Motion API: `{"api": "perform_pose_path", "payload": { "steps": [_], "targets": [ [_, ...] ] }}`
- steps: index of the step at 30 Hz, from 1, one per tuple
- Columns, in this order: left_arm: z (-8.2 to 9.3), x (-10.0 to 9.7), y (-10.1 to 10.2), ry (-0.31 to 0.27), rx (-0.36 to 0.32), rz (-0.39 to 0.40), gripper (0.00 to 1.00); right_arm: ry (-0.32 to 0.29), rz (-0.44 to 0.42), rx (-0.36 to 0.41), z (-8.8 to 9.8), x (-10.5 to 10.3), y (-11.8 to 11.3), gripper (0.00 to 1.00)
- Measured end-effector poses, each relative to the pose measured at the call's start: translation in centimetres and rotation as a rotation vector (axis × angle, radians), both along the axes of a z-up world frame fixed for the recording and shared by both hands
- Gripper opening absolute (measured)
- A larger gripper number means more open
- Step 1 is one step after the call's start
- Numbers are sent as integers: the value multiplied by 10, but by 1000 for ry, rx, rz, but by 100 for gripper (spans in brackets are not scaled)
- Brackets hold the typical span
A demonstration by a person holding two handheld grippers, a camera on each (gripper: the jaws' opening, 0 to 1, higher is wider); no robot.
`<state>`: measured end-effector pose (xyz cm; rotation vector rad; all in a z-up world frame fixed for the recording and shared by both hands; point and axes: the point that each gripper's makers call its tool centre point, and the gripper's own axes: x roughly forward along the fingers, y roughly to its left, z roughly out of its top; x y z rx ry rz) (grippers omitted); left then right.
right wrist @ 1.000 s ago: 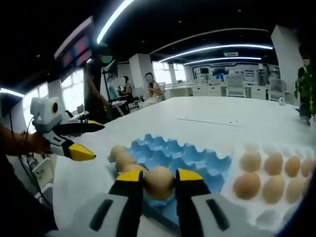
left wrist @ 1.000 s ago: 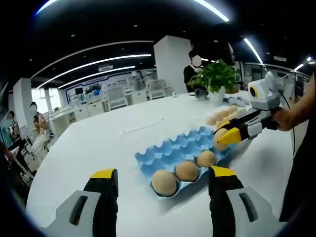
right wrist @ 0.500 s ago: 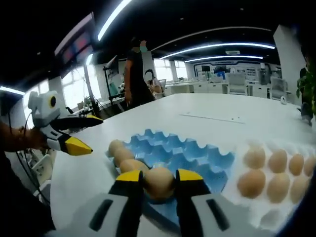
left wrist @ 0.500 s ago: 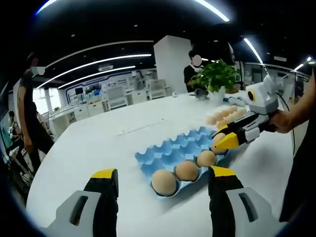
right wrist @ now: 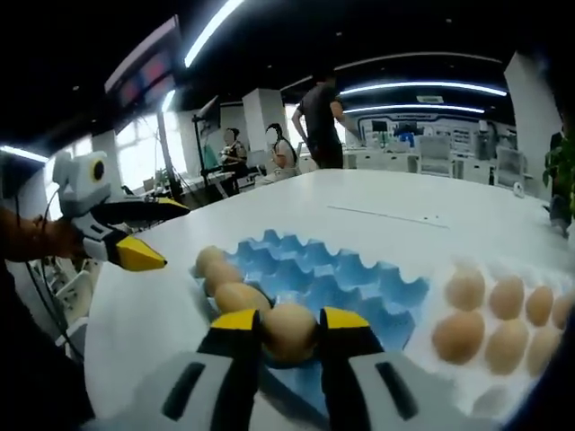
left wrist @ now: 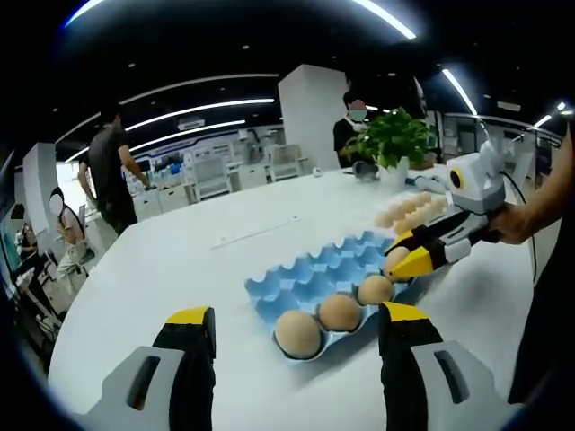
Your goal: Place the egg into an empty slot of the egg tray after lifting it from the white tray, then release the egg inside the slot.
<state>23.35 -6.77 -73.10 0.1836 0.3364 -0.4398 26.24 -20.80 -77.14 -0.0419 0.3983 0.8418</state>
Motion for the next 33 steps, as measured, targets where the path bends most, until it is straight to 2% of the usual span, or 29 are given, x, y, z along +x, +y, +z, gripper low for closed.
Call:
{"api": "perform_pose_path", "payload": {
  "steps": [8,33],
  "targets": [
    [2,2,-2,-6,-2,-5,75,-36,25,-33,-1,-2,2,26],
    [3,3,7,-12,4,8,75,-57,52,-56,-2,-6,6,25]
  ]
}}
